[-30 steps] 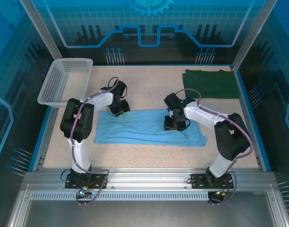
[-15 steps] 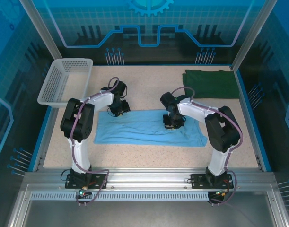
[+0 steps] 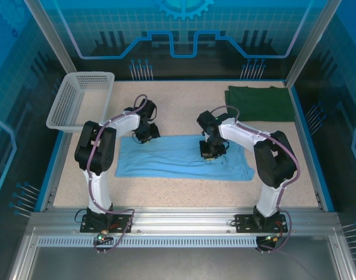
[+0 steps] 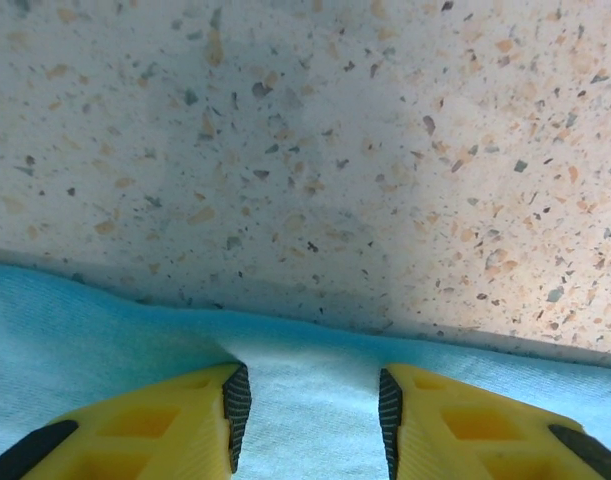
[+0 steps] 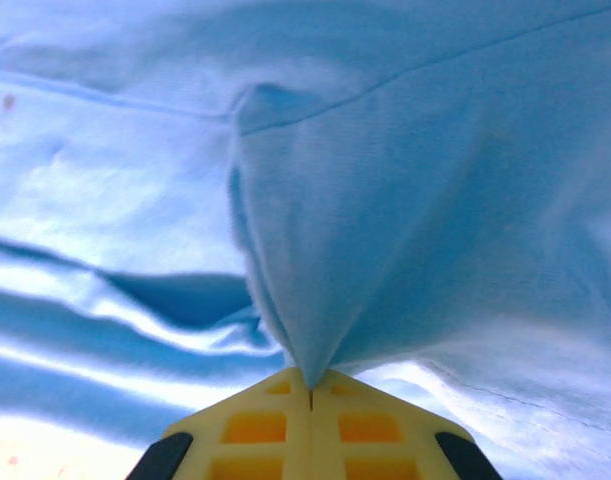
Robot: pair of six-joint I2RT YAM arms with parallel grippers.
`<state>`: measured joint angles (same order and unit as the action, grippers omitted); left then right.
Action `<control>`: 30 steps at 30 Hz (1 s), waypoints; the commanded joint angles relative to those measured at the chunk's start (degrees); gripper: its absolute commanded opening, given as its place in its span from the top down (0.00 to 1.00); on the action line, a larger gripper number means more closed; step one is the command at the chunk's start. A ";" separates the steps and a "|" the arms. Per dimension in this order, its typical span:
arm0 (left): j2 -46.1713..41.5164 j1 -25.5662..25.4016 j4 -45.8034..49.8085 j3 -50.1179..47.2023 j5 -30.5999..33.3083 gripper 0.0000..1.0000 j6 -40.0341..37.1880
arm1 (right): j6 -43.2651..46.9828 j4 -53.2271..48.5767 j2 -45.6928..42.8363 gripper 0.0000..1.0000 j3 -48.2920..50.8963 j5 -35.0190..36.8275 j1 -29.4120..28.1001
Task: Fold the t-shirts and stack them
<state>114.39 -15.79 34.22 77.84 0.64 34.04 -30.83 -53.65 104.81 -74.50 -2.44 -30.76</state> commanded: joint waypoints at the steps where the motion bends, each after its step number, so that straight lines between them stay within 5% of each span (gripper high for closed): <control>1: 1.98 0.78 2.54 1.23 3.38 0.57 -2.45 | 3.09 -6.18 1.24 1.00 -2.05 -7.72 -0.79; 9: 2.56 0.94 3.21 2.31 3.78 0.56 -3.27 | 2.44 -3.04 8.74 0.99 -2.41 -18.11 -0.71; 14: 2.29 1.38 4.47 4.23 3.20 0.51 -2.80 | 2.84 -2.95 9.20 0.57 -5.01 -15.93 0.08; 18: 0.90 1.47 6.35 7.14 3.20 0.45 -2.81 | 3.27 -1.90 2.93 0.44 -4.28 -19.49 6.28; 23: -0.04 2.41 7.38 9.41 4.15 0.43 -2.23 | 2.41 2.53 -1.91 0.46 -1.02 -24.67 15.54; 30: 2.47 5.83 6.49 8.33 5.16 0.48 -2.71 | 1.26 4.09 4.98 0.60 -4.86 -17.70 23.43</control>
<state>115.59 -11.68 39.22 86.11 4.36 32.42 -28.97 -50.04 106.08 -77.52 -22.65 -8.32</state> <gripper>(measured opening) 0.527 0.403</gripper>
